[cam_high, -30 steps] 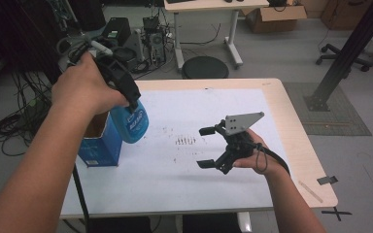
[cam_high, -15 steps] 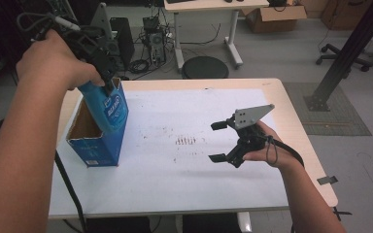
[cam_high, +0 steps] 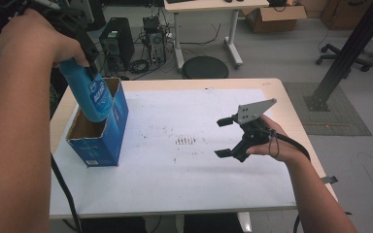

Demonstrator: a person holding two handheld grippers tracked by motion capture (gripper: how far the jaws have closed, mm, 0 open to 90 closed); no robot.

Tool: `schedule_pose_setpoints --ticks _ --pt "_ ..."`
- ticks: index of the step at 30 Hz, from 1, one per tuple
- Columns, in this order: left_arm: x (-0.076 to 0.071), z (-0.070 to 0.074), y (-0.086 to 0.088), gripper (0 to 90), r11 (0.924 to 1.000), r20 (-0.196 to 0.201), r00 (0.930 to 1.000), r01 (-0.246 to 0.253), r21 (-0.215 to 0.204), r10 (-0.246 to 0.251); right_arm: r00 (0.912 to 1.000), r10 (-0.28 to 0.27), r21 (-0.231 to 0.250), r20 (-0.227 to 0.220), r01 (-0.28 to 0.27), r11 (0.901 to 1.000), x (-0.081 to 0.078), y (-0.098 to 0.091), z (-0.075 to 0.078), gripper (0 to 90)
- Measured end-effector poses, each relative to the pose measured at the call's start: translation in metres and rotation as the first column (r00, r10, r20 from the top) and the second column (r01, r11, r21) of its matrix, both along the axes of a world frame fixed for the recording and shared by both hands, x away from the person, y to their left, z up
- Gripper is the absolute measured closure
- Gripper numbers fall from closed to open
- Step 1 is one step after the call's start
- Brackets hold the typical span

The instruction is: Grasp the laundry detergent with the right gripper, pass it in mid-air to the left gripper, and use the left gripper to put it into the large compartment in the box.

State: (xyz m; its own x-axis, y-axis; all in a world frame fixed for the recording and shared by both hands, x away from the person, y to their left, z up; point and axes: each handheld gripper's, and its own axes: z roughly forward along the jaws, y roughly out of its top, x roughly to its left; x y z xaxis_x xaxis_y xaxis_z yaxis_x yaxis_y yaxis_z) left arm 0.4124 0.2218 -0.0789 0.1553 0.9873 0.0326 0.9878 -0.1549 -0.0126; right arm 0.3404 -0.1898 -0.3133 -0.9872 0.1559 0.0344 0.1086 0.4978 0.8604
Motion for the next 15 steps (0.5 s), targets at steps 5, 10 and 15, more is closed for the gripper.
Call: schedule_pose_setpoints --ticks 5,10,15 --pt "0.007 0.003 0.012 38.5 0.9996 0.000 0.9997 -0.025 0.014 0.025 1.0000 -0.007 -0.011 -0.001 0.007 0.9999 0.004 -0.002 0.000 0.7" --pt "0.015 0.002 0.026 38.5 0.9980 -0.006 0.9982 -0.059 0.021 0.059 0.9998 -0.018 -0.022 -0.012 0.018 0.9996 0.009 -0.002 -0.003 0.8" --pt "0.019 -0.002 0.031 38.5 0.9978 -0.014 0.9979 -0.063 0.023 0.063 0.9995 -0.027 -0.026 -0.017 0.026 0.9993 0.011 -0.001 -0.006 1.0"
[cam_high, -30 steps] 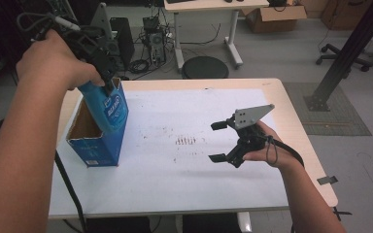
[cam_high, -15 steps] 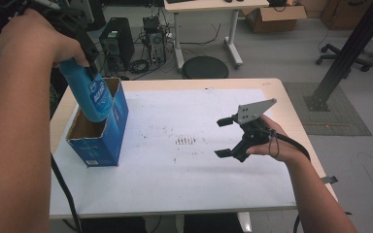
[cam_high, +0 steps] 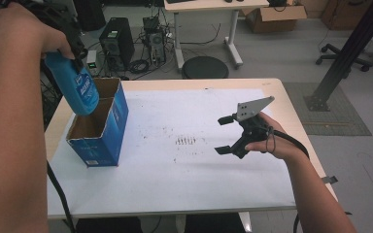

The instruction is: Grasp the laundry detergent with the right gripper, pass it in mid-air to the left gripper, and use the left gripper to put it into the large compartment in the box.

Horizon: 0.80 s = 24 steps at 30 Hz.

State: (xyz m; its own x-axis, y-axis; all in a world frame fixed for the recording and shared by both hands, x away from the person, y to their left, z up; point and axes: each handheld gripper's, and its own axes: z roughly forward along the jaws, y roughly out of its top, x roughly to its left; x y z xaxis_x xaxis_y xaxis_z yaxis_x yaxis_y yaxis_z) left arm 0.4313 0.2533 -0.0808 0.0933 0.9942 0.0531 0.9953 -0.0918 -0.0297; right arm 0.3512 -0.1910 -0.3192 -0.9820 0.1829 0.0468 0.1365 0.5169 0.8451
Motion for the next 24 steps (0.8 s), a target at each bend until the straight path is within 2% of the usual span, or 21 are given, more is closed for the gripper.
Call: schedule_pose_setpoints --ticks 16,20,21,22,24 --pt "0.005 -0.033 0.012 38.4 1.0000 -0.017 0.9998 -0.005 -0.008 0.005 1.0000 -0.003 0.005 -0.001 0.003 1.0000 -0.003 0.004 0.002 0.9" --pt "0.007 -0.050 0.016 38.4 0.9999 -0.030 0.9995 -0.008 -0.011 0.007 1.0000 -0.002 0.008 0.001 0.002 1.0000 -0.004 0.005 0.001 0.9" --pt "0.007 -0.050 0.016 38.4 0.9999 -0.030 0.9995 -0.008 -0.011 0.007 1.0000 -0.002 0.008 0.001 0.002 1.0000 -0.004 0.005 0.001 0.9" --pt "0.007 -0.057 0.017 38.4 0.9999 -0.038 0.9993 -0.009 -0.012 0.009 1.0000 -0.003 0.007 -0.002 0.003 1.0000 -0.004 0.006 0.001 0.9" --pt "0.007 -0.060 0.018 38.4 0.9999 -0.042 0.9991 -0.009 -0.014 0.008 1.0000 -0.002 0.008 -0.002 0.002 1.0000 -0.004 0.007 0.001 0.9"
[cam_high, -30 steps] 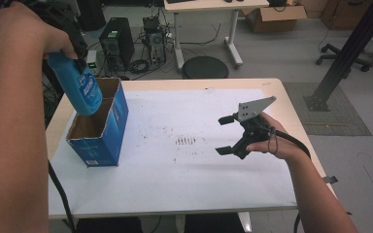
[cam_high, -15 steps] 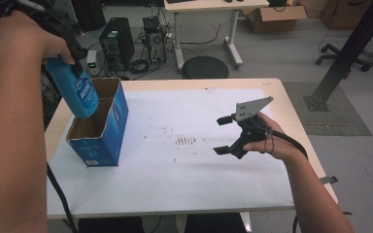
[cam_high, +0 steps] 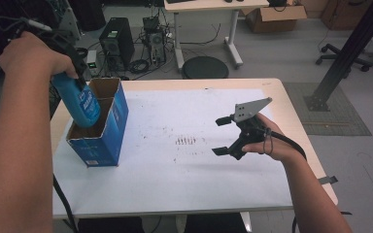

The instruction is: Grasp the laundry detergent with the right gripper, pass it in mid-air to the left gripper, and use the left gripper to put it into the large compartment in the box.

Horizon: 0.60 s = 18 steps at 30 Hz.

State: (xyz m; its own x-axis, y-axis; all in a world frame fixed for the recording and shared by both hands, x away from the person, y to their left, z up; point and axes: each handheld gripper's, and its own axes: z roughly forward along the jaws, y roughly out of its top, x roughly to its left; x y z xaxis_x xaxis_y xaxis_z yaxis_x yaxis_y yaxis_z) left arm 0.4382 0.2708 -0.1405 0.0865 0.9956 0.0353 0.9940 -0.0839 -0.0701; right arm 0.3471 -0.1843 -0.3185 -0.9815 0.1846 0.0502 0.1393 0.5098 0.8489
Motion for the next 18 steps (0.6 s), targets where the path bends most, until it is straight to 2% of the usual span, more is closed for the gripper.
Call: schedule_pose_setpoints --ticks 2,14,18 --pt "0.000 -0.010 0.002 38.4 1.0000 -0.005 1.0000 0.001 -0.007 -0.001 1.0000 0.005 0.002 0.000 -0.005 1.0000 0.000 0.002 0.000 0.9" --pt "0.001 -0.031 0.000 38.4 1.0000 -0.020 0.9998 0.003 0.005 -0.003 1.0000 0.009 0.008 -0.003 -0.009 0.9999 0.001 0.004 -0.002 0.9" --pt "0.001 -0.043 -0.003 38.4 1.0000 -0.029 0.9996 0.008 0.002 -0.008 0.9999 0.008 0.012 -0.007 -0.008 0.9999 0.000 0.003 -0.004 0.9"
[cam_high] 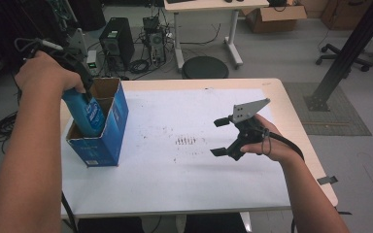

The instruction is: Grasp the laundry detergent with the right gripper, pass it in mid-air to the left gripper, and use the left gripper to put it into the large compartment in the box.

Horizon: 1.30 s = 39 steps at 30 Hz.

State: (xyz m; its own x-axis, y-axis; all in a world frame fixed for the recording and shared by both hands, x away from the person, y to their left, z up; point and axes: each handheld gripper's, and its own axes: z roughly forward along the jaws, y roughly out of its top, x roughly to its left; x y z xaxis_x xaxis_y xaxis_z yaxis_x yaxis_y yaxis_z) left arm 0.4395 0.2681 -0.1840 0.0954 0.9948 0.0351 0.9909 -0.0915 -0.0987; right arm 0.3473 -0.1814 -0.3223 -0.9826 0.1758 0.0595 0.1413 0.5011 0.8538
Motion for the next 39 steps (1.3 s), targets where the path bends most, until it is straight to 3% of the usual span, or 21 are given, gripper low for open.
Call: schedule_pose_setpoints --ticks 14,25,39 --pt "-0.001 -0.040 -0.001 38.4 0.9997 -0.020 0.9996 -0.020 0.016 0.020 1.0000 0.007 0.006 0.001 -0.007 1.0000 -0.002 -0.001 -0.001 0.9" --pt "0.001 -0.068 -0.006 38.4 0.9996 -0.039 0.9992 -0.009 0.026 0.010 1.0000 0.005 0.001 -0.002 -0.005 1.0000 -0.005 -0.002 -0.002 0.9" --pt "0.002 -0.092 -0.003 38.3 0.9997 -0.057 0.9984 -0.003 0.022 0.004 1.0000 -0.002 -0.003 -0.002 0.002 1.0000 -0.007 -0.007 -0.002 0.9"
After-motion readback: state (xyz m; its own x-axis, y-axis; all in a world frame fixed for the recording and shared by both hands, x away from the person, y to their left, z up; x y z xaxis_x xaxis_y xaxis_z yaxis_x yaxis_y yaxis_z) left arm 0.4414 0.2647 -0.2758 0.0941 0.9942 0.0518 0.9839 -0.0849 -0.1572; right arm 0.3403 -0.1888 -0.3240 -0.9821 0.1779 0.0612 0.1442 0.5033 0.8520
